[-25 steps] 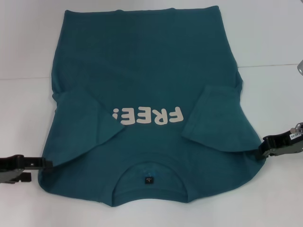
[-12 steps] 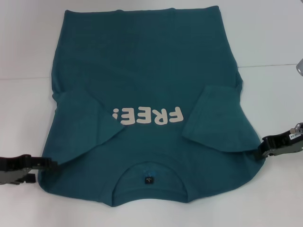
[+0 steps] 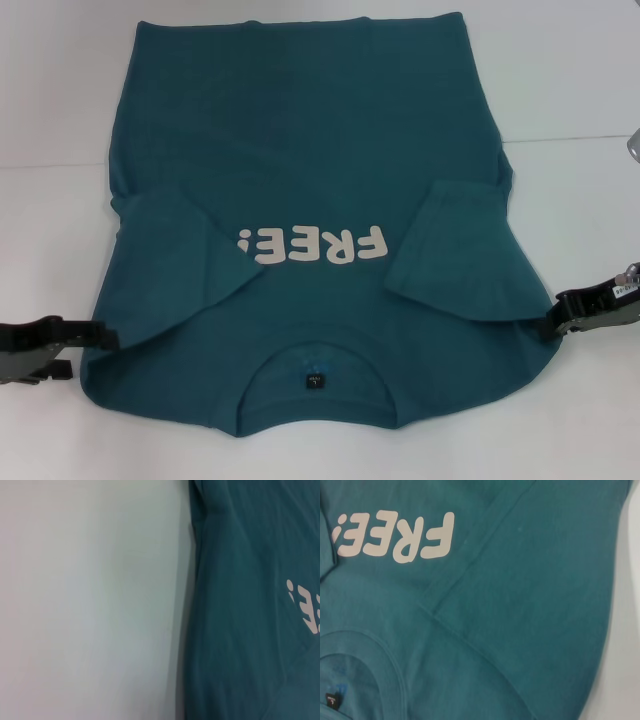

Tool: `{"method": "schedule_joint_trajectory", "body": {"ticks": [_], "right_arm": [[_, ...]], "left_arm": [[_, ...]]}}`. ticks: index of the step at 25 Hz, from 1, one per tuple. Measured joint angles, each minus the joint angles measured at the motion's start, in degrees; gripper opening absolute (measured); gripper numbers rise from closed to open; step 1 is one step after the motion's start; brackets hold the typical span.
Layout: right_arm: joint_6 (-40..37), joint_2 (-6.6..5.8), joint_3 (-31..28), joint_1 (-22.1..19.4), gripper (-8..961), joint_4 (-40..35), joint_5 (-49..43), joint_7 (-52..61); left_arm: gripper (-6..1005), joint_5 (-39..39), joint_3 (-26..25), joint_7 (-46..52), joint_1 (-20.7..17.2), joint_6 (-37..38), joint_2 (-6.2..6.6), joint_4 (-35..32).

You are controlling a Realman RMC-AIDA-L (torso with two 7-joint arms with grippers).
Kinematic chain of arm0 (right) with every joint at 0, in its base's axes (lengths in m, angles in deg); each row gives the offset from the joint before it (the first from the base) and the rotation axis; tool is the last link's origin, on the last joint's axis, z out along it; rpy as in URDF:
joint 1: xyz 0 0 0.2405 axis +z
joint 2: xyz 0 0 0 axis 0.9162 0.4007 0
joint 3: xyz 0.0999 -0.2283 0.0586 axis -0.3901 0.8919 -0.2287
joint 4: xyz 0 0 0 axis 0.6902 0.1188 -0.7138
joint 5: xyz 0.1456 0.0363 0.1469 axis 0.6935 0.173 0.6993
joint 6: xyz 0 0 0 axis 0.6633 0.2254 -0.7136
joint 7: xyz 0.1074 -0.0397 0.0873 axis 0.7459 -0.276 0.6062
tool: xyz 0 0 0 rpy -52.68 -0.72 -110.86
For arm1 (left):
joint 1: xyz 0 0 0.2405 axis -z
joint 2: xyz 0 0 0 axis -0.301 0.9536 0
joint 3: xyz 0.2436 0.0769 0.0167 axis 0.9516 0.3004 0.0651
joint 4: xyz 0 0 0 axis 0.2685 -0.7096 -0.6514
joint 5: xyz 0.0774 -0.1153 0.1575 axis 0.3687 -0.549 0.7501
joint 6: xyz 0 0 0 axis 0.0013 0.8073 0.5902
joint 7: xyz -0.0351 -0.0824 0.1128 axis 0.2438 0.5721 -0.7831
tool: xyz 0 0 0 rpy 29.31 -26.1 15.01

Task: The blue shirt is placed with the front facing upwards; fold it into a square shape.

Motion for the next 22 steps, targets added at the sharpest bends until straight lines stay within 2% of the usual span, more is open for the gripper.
{"method": "schedule_joint_trajectory", "body": {"ticks": [9, 22], "right_arm": [[-0.1, 0.0, 0.0, 0.0, 40, 0.0, 0.0, -0.9], [-0.2, 0.0, 0.2, 0.2, 39, 0.0, 0.0, -1.3]], "left_arm": [[871, 0.0, 0.2, 0.2, 0.3, 0.0, 0.34, 2.5], [870, 0.1, 0.3, 0.2, 0.8, 0.0, 0.3, 2.7]]}}
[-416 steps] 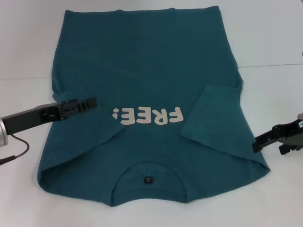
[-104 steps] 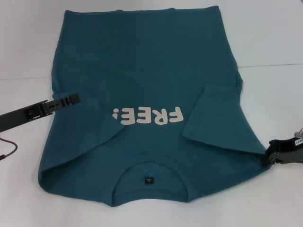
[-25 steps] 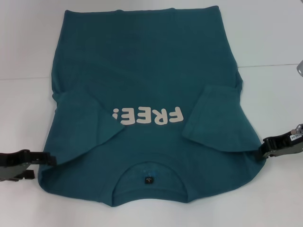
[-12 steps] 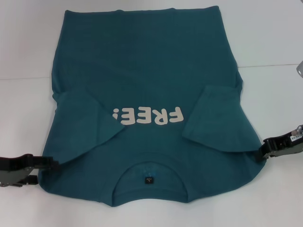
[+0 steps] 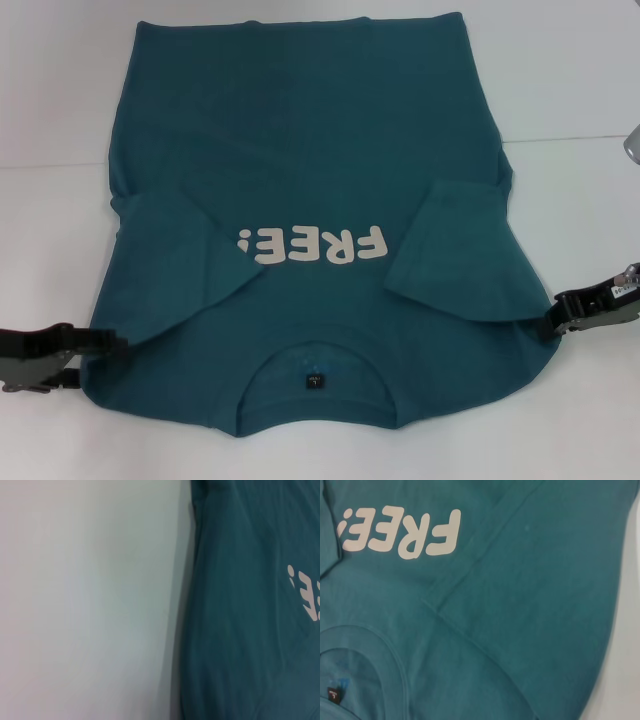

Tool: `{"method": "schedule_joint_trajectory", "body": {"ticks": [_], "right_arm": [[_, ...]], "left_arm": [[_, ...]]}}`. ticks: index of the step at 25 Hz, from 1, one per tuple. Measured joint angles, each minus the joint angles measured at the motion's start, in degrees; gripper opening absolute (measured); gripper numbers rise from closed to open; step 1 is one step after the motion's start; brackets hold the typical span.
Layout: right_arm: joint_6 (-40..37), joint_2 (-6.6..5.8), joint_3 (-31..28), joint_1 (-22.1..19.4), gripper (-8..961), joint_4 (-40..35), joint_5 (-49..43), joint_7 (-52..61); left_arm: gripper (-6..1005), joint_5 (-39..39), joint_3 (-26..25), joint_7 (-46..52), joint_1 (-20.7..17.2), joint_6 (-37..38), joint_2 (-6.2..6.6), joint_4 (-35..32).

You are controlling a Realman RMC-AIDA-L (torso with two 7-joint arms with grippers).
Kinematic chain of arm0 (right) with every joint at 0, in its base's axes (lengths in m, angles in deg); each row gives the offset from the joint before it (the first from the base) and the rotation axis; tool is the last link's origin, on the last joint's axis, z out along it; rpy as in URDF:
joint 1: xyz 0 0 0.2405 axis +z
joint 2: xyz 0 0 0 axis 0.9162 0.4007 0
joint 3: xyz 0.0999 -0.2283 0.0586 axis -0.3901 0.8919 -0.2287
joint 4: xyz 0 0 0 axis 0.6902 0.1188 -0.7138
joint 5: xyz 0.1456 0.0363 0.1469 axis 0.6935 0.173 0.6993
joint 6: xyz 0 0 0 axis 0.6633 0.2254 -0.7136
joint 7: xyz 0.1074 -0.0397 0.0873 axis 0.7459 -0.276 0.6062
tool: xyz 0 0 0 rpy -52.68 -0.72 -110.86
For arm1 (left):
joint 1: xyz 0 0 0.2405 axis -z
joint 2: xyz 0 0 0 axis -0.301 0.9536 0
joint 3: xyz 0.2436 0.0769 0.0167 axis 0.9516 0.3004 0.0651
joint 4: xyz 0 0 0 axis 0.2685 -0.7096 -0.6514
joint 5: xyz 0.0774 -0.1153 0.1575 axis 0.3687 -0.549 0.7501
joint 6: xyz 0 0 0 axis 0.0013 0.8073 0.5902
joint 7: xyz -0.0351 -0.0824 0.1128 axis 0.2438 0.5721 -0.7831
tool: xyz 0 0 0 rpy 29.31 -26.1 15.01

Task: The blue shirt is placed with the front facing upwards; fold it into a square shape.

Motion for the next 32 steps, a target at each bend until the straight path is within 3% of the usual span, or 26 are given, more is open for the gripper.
{"method": "schedule_joint_trajectory", "body": {"ticks": [22, 26, 32], "right_arm": [[-0.1, 0.0, -0.2, 0.4, 40, 0.0, 0.0, -0.2], [-0.1, 0.0, -0.2, 0.4, 39, 0.0, 0.0, -0.2], [-0.1, 0.0, -0.3, 0.4, 39, 0.0, 0.1, -0.2]], "left_arm": [[869, 0.0, -0.1, 0.0, 1.4, 0.5, -0.24, -0.4], [861, 0.0, 1.9, -0.1, 1.5, 0.1, -0.24, -1.1], [635, 0.0, 3.5, 0.5, 1.5, -1.0, -0.31, -1.8]]}}
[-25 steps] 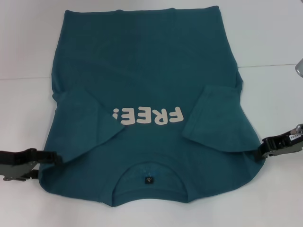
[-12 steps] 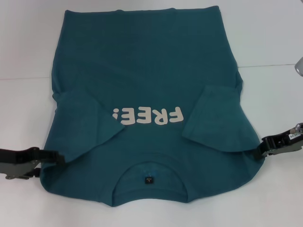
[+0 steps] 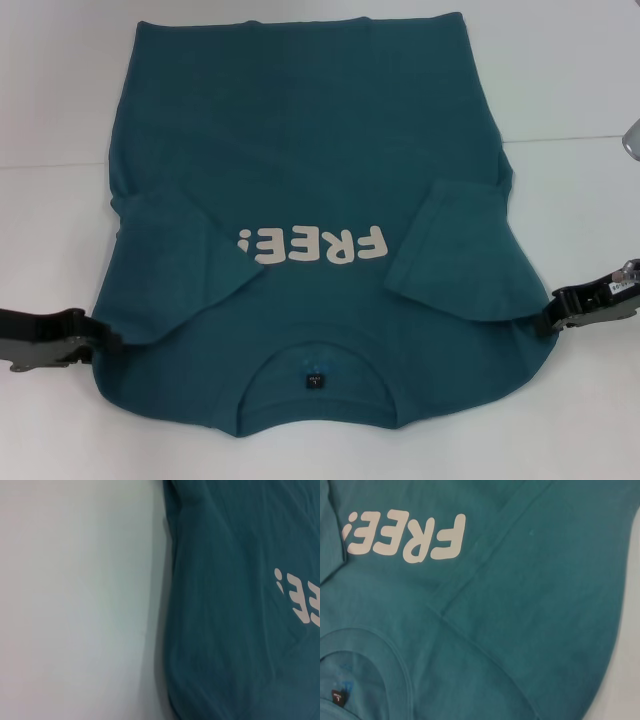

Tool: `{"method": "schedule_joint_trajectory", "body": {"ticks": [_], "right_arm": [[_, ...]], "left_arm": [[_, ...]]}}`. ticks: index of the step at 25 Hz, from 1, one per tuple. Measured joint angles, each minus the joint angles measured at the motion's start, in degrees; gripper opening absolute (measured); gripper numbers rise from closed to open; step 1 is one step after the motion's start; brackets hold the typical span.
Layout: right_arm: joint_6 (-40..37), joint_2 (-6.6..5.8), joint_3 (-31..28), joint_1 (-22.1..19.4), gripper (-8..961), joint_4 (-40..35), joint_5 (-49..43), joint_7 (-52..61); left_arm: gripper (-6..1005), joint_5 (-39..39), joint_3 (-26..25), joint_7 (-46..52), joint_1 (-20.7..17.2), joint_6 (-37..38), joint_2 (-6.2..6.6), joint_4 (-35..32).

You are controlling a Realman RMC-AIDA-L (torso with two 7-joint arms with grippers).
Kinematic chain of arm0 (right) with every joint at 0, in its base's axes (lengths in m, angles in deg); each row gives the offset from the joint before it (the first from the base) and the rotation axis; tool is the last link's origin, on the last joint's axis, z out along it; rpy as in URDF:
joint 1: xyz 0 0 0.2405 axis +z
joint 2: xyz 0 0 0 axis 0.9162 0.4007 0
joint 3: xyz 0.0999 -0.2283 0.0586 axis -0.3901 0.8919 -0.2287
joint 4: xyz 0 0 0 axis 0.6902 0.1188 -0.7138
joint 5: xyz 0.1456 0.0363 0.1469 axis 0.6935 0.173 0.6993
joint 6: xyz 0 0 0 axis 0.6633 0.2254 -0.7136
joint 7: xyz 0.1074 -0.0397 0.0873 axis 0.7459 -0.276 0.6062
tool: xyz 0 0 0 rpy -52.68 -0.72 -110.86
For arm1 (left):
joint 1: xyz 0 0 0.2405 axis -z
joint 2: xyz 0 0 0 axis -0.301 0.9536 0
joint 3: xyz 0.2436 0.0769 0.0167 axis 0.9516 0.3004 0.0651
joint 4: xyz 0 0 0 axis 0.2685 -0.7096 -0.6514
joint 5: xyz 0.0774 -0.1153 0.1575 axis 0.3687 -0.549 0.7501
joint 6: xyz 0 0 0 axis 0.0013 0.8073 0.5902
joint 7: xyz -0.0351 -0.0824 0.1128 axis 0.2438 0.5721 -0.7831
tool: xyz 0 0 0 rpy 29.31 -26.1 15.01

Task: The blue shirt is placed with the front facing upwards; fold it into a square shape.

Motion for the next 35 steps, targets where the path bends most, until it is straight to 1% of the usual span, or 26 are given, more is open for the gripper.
{"method": "schedule_joint_trajectory", "body": {"ticks": [5, 7, 18, 21, 26, 28, 30, 35], "right_arm": [[0.0, 0.0, 0.0, 0.0, 40, 0.0, 0.0, 0.0], [0.0, 0.0, 0.0, 0.0, 39, 0.0, 0.2, 0.0], [0.0, -0.18, 0.0, 0.0, 40, 0.0, 0.9, -0.5], [0.0, -0.21, 0.0, 0.0, 40, 0.0, 1.3, -1.0], [-0.5, -0.58, 0.0, -0.5, 40, 0.0, 3.5, -2.9], [-0.8, -0.61, -0.1, -0.9, 40, 0.0, 4.4, -3.6], [-1.1, -0.62, -0.1, -1.6, 39, -0.5, 5.8, -4.7], [-1.3, -0.54, -0.2, -4.9, 39, -3.4, 10.4, -8.4]], "left_arm": [[435, 0.0, 0.1, 0.0, 0.0, -0.2, -0.01, 0.0], [204, 0.0, 0.1, 0.0, 0.0, -0.2, -0.01, 0.0], [66, 0.1, 0.1, -0.8, 0.0, -0.5, -0.01, -0.1], [65, 0.1, 0.1, -1.8, 0.0, -0.5, -0.31, -0.4], [63, 0.0, 0.1, -5.4, -0.7, -0.5, -1.23, -2.4], [62, -0.1, 0.1, -7.0, -1.0, -0.5, -1.35, -2.7], [62, -0.3, -0.1, -8.5, -1.3, -0.5, -1.44, -2.8], [60, -1.7, -0.6, -12.7, -2.8, -0.6, -1.84, -3.1]]}}
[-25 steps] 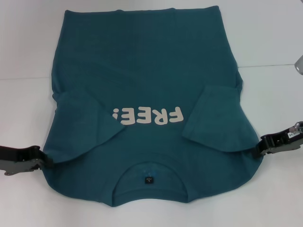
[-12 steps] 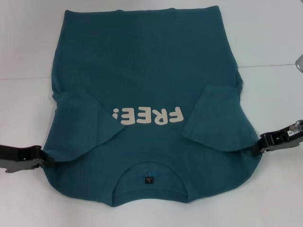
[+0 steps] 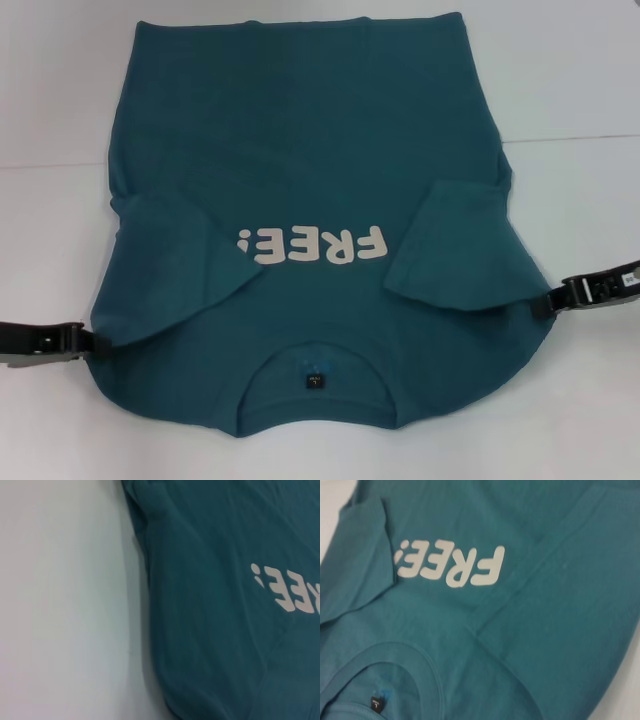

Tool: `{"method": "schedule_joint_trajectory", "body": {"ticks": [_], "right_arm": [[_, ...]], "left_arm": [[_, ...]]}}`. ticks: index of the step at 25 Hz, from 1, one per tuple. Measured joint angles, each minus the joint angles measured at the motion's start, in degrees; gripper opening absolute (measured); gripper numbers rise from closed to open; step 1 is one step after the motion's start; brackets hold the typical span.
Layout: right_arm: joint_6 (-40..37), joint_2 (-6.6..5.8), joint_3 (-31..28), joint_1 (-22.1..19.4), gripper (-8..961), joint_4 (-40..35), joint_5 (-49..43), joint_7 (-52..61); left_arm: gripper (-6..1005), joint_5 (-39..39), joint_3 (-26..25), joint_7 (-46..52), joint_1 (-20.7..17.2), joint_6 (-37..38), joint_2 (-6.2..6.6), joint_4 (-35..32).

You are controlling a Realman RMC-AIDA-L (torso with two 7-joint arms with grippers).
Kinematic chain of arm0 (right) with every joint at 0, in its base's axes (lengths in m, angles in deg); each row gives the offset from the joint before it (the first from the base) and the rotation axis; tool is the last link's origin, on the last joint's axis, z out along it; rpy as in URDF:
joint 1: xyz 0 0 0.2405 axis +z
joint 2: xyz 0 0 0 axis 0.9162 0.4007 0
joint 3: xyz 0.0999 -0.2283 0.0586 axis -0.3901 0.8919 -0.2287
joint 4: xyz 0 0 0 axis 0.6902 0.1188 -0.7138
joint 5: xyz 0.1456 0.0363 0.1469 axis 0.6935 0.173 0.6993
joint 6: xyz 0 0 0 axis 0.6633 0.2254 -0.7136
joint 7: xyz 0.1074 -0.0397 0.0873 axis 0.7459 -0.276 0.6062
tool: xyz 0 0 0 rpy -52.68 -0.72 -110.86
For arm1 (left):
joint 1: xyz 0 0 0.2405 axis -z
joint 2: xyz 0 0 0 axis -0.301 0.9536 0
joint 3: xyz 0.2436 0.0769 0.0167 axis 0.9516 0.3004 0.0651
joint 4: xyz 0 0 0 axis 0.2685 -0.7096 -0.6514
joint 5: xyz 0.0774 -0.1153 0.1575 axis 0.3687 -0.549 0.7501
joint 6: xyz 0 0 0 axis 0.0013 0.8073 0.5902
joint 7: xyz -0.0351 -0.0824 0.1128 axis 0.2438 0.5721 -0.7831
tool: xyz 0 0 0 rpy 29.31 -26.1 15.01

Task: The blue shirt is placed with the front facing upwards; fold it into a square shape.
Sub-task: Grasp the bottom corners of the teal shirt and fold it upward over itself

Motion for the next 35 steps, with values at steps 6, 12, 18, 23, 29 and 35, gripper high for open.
{"method": "schedule_joint_trajectory", "body": {"ticks": [6, 12, 18, 23, 29, 35], "right_arm": [[-0.2, 0.19, -1.1, -4.5, 39, -1.2, 5.8, -7.4], [-0.5, 1.39, -3.0, -8.1, 40, -1.3, 8.6, -15.7], [-0.6, 3.78, -4.9, -10.6, 40, -1.8, 9.6, -24.2], [-0.9, 5.04, -8.5, -13.0, 39, -1.9, 11.8, -31.3], [-1.8, 5.53, -11.8, -16.0, 40, -1.6, 16.2, -38.9], [-4.7, 5.65, -15.7, -17.6, 39, 0.5, 18.0, -46.0]], "left_arm": [[48, -6.2, -3.0, -10.4, -3.4, 0.5, -0.95, -0.7], [49, -12.1, -3.9, -20.6, -6.7, 1.3, -1.3, 0.1], [49, -16.2, -4.4, -28.2, -9.0, 2.7, -1.6, 1.2], [48, -18.0, -5.3, -32.6, -10.8, 3.3, -1.8, 2.0], [48, -18.5, -12.2, -38.8, -12.1, 8.4, -1.82, 3.5], [48, -18.6, -16.4, -45.8, -13.9, 12.3, -1.79, 5.4]]}}
